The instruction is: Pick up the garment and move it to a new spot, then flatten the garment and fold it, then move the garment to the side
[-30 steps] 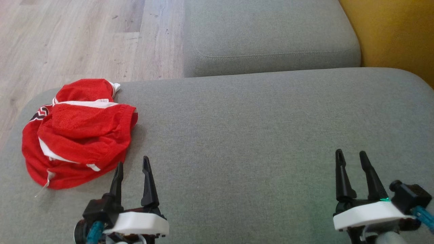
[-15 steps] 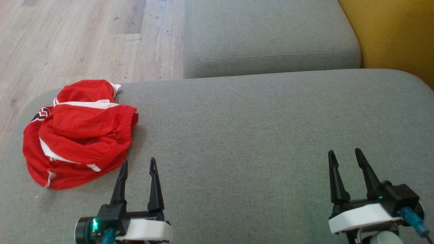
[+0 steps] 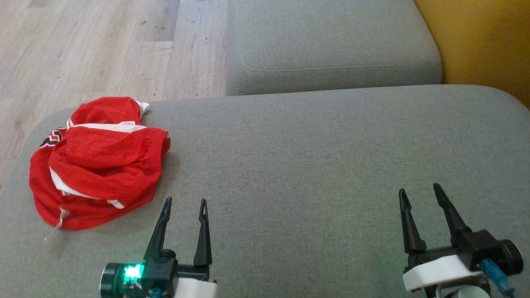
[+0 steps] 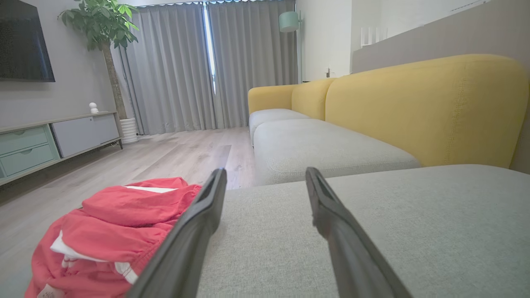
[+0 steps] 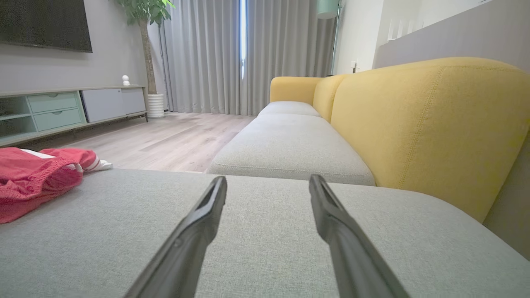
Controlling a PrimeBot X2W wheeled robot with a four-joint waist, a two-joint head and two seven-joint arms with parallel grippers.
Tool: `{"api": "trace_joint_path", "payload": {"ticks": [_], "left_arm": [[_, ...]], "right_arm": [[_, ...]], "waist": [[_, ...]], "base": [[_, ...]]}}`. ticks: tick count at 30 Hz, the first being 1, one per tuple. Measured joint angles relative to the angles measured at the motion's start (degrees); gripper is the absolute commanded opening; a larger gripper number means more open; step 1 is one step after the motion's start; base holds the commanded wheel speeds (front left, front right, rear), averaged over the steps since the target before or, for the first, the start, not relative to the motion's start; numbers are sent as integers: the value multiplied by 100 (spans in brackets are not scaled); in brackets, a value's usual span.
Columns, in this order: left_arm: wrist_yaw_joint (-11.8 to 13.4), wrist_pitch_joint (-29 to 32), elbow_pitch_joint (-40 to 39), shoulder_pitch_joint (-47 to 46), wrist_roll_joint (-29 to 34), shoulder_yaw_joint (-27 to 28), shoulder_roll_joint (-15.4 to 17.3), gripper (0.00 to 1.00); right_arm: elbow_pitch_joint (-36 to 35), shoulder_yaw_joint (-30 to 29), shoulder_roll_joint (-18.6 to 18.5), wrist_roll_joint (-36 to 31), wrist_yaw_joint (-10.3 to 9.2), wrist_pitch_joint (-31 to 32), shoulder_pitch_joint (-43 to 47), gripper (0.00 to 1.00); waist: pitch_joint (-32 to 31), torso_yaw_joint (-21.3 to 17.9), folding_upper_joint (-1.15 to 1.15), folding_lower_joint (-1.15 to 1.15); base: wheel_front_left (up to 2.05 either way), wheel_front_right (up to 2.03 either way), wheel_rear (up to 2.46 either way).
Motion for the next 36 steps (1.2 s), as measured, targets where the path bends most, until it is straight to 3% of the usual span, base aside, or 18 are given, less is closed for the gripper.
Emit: {"api": "trace_joint_path", "payload": {"ticks": [26,36], "left_arm": [[149,0,172,-20,-57,-70,3,100],[215,1,268,-21,-56,-77,3,100]], "right_arm": [[230,-259,0,-38,0,0,-7,100],[232,-230,0,-89,0,0,-1,100]], "waist": [[111,57,0,-1],[130,471,0,-1]], "base": [[0,0,0],[0,0,0]]}}
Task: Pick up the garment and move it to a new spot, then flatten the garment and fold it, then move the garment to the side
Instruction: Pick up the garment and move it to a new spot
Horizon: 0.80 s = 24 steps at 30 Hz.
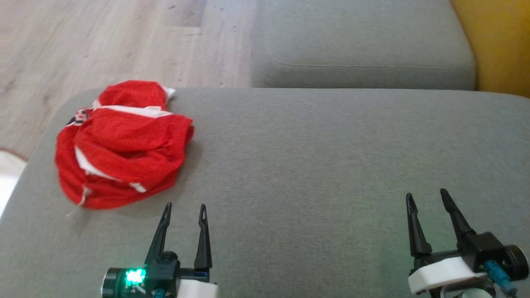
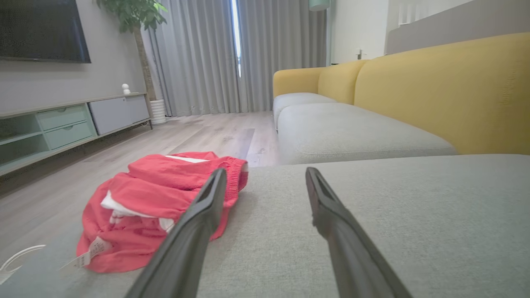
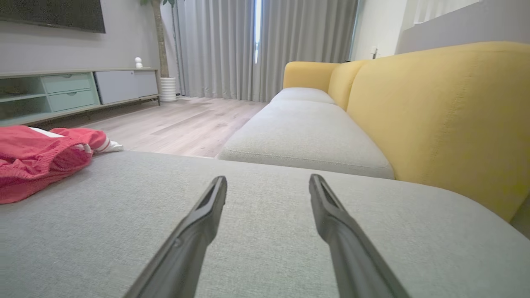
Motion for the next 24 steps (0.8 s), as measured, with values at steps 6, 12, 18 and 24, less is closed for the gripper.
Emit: {"api": "trace_joint_path", "payload": {"ticks": [6,12,18,24], "left_arm": [[112,0,-10,2,-27,45,3,100],[182,-1,-143,3,-82,122,7,100],[233,-1,-256,3,-43,215,10,100],[237,-1,-336,3,36,313,10,100]], "right_arm": [[-3,177,0,-67,1,0,-1,100],[-13,264,-1,-92,1,0,1,100],[-24,307,-1,-152,1,0,-5,100],[-45,310,-1,-152,1,0,-17,100]], "waist": [[60,470,0,0],[119,1005,0,0],[174,1534,0,0],[248,1899,0,0]], "base": [[0,0,0],[0,0,0],[0,0,0],[0,0,0]]}}
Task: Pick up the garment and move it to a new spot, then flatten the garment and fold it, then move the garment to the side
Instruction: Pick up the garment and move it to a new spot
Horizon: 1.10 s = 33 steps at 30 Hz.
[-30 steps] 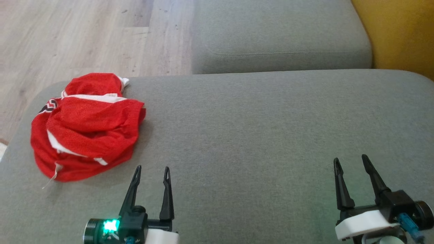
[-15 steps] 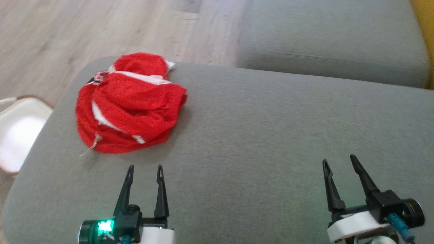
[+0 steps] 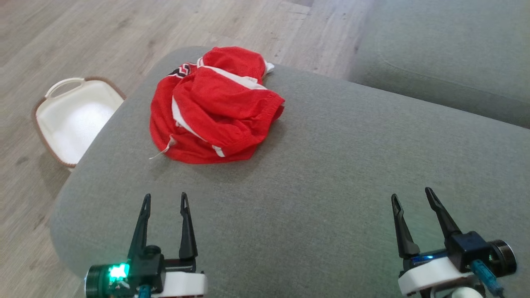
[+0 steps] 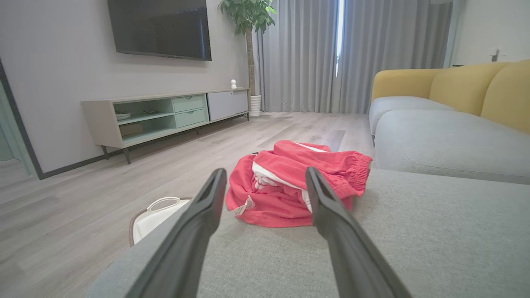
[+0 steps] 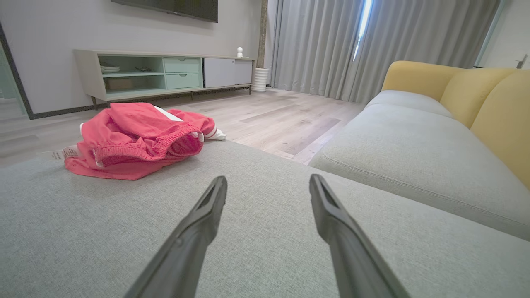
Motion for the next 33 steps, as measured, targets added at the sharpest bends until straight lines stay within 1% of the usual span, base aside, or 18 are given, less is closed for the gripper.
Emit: {"api": "trace_joint_path", "payload": {"ticks": [6,9,12,15,19,21,24,27,29,31,33], "left_arm": [[1,0,-8,0,32,43,0,100],[46,0,-47,-2,51,76,0,100],[52,0,-120,-93,380,36,80,100],[149,0,-270,-371,470,24,158,100],[133,-24,-441,-962,477,20,183,100],[82,-25,-468,-1392,464,29,198,100],[-90,-30,-357,-2109,370,77,226,100],[-296,-31,67,-2827,270,175,275,100],[-500,-32,565,-3371,157,235,313,100],[-738,-24,1280,-3984,14,277,345,100],[-928,189,1995,-4633,-75,290,376,100]], "right_arm": [[2,-1,0,-49,0,0,-4,100],[-1,-4,0,-52,0,0,-4,100],[-4,-24,0,-129,0,0,-4,100],[-4,-27,0,-178,0,0,-4,100],[-49,-68,0,-414,0,0,-92,100],[-114,-111,-2,-527,0,0,-229,100],[-164,-123,-54,-658,0,0,-462,100],[-218,-163,-202,-705,0,-1,-608,100],[-268,-193,-333,-706,0,-1,-684,100],[-315,-203,-456,-724,0,-1,-747,100],[-374,-212,-572,-757,1,-1,-816,100]], "waist": [[57,107,0,0],[88,110,0,1],[152,108,0,1],[268,115,0,0],[598,110,0,1],[810,101,0,1],[1137,81,0,2],[1443,42,0,2],[1633,2,0,2],[1810,-53,0,2],[1977,-121,0,1]], "base": [[0,0,0],[0,0,0],[0,0,0],[0,0,0],[0,0,0],[0,0,0],[0,0,0],[0,0,0],[0,0,0],[0,0,0],[0,0,0]]}}
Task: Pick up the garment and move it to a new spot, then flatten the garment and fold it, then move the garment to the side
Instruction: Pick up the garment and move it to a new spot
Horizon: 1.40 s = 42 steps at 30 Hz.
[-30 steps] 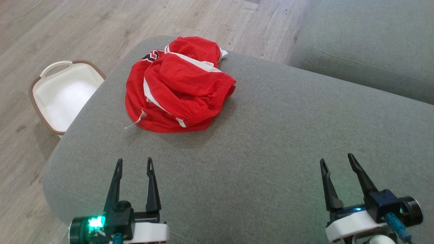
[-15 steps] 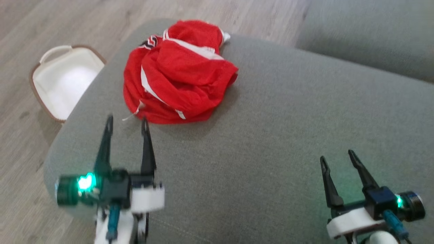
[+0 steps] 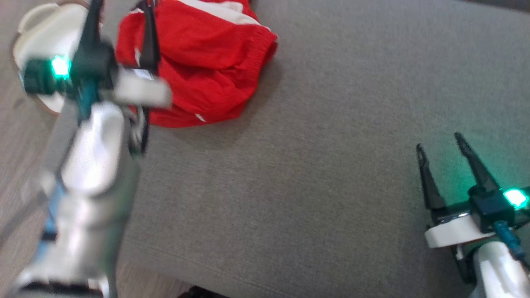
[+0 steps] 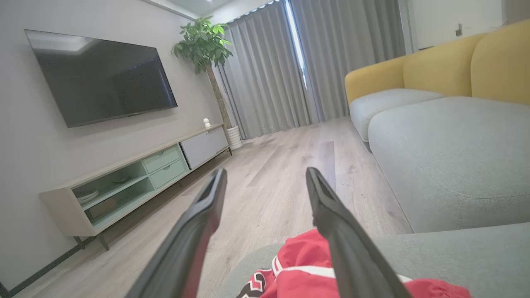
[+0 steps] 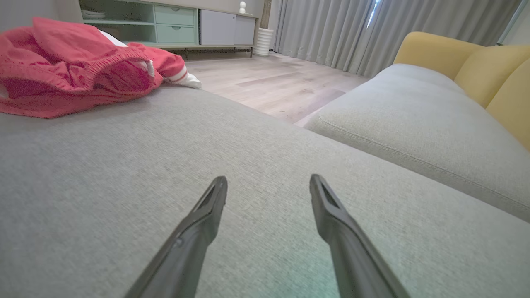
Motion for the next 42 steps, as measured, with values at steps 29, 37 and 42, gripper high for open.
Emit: {"api": "trace_joint_path", "payload": {"ticks": [29,37,42], "left_arm": [[-1028,1575,3986,-2165,-202,-550,-263,0],[-1154,1101,3691,-2558,118,-1042,-66,0],[-1250,1050,3208,-2612,-90,-1504,-64,0]], "right_arm": [[-404,82,-396,-97,3,-54,-242,100],[-57,257,229,-63,3,-47,-19,100],[57,256,464,5,3,-46,260,100]], "waist": [[750,-460,0,0],[-338,-697,0,-2],[-990,-1161,0,-3]], "base": [[0,0,0],[0,0,0],[0,0,0]]}}
